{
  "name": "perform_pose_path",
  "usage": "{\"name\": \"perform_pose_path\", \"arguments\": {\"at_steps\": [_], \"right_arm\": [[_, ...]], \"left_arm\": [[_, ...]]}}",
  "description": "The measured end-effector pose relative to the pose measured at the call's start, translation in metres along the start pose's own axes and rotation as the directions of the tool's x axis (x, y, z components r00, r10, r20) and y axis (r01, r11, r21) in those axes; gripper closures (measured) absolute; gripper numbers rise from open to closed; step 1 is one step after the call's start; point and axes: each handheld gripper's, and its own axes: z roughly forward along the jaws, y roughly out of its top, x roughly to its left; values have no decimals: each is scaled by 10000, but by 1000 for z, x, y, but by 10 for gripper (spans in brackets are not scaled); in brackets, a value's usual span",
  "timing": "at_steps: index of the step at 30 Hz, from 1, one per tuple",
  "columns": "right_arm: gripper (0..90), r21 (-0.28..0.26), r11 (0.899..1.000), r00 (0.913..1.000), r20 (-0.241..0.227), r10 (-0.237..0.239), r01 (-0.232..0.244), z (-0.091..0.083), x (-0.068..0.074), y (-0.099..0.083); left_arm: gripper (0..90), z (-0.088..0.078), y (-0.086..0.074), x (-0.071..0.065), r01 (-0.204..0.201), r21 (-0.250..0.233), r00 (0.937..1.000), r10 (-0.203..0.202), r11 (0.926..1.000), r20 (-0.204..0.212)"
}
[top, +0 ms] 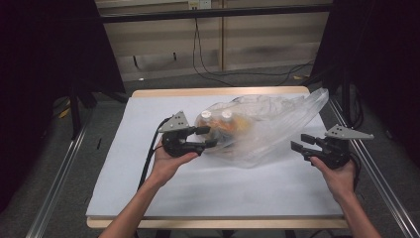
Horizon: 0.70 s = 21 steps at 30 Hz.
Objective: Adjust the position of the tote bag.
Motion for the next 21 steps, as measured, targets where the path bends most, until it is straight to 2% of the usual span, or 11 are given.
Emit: {"name": "perform_pose_path", "arguments": {"at_steps": [4,7,10,11,18,20,21], "right_arm": [[470,-147,9997,9998,59,176,-175,-1,-9,4],[484,-211,9994,9996,-55,264,-265,-1,-14,8],[489,-180,9995,9997,-41,256,-257,0,-16,9],[500,-135,9996,9997,-27,258,-259,2,-19,10],[508,-8,9998,9997,68,223,-223,5,-27,13],[507,-37,9998,9995,241,211,-210,5,-30,16],[507,-23,9997,9994,262,235,-234,5,-32,16]], "left_arm": [[465,12,17,1,-338,57,9992,337,9994,194],[490,24,32,4,-383,39,9986,381,9993,355],[524,32,37,6,-397,7,9979,396,9992,516],[526,40,43,7,-469,90,9968,463,9989,644],[514,63,62,7,-495,111,9943,482,9987,948],[493,69,69,10,-324,21,9915,318,9995,1262],[494,73,73,11,-265,20,9919,261,9996,1245]]}}
